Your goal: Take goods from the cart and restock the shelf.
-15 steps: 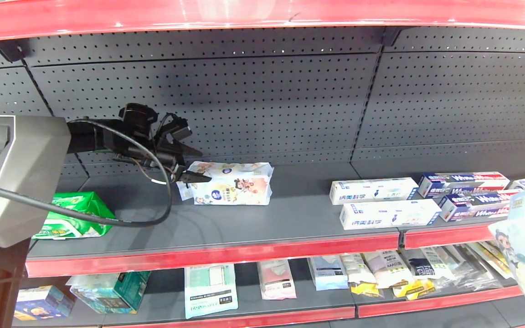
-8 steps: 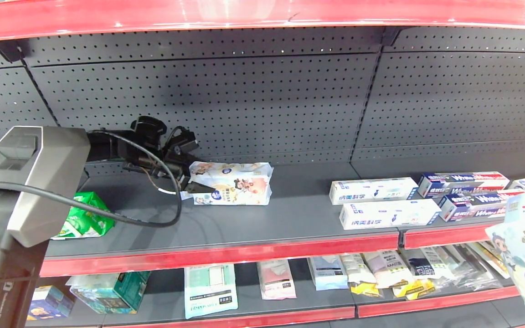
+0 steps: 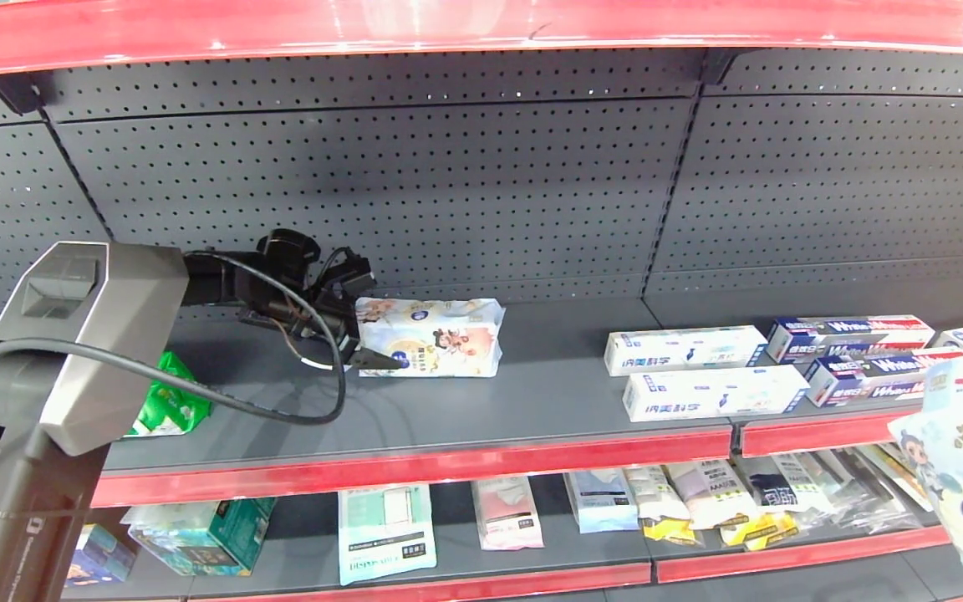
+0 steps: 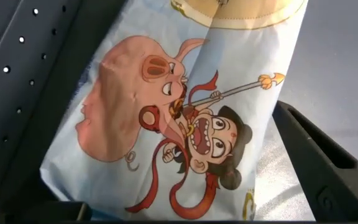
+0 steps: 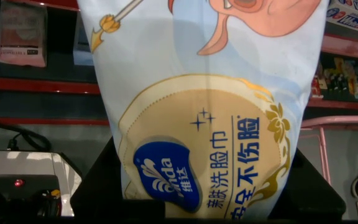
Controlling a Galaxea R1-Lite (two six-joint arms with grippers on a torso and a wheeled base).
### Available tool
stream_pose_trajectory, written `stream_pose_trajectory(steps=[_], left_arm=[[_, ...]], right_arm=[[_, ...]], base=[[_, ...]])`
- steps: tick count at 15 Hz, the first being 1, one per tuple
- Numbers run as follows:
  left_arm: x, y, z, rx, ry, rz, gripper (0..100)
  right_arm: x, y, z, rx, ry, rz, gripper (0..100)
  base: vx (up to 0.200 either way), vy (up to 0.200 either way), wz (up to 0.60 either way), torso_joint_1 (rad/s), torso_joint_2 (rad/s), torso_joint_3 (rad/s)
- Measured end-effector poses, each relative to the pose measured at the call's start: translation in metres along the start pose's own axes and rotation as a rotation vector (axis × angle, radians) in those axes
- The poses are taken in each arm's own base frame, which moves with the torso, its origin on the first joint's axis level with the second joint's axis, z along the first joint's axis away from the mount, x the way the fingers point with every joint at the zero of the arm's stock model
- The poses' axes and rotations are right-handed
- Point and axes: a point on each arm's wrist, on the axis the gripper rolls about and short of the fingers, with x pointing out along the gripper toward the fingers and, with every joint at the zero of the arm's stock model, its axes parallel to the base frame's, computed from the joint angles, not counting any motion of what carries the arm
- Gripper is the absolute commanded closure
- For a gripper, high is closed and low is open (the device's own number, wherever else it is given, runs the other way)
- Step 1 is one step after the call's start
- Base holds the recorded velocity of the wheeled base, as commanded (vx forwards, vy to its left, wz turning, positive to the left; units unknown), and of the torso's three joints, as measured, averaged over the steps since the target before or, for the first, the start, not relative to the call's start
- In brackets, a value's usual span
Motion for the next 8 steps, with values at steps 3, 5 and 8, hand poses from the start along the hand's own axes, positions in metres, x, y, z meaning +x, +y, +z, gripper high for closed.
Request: stream_pose_trajectory(steps=[3, 5, 8], left_arm=[[0.0006, -0.0013, -0.0014, -0.013, 0.008, -0.010, 100], [-0.0001, -0.0017, -0.0032, -0.027, 0.014, -0.016, 100], [-0.0001, -0.0035, -0.0038, -0.038, 0.021, -0.027, 100]], right_arm=[[0.0004, 0.0004, -0.0010, -0.018, 0.004, 0.001, 100], [0.0006, 0.0007, -0.0018, -0.022, 0.006, 0.002, 100], [0.0007, 0.0008, -0.0022, -0.024, 0.007, 0.002, 100]], base=[[0.000, 0.000, 0.00, 0.000, 0.00, 0.000], [0.000, 0.000, 0.00, 0.000, 0.00, 0.000], [0.000, 0.000, 0.00, 0.000, 0.00, 0.000]])
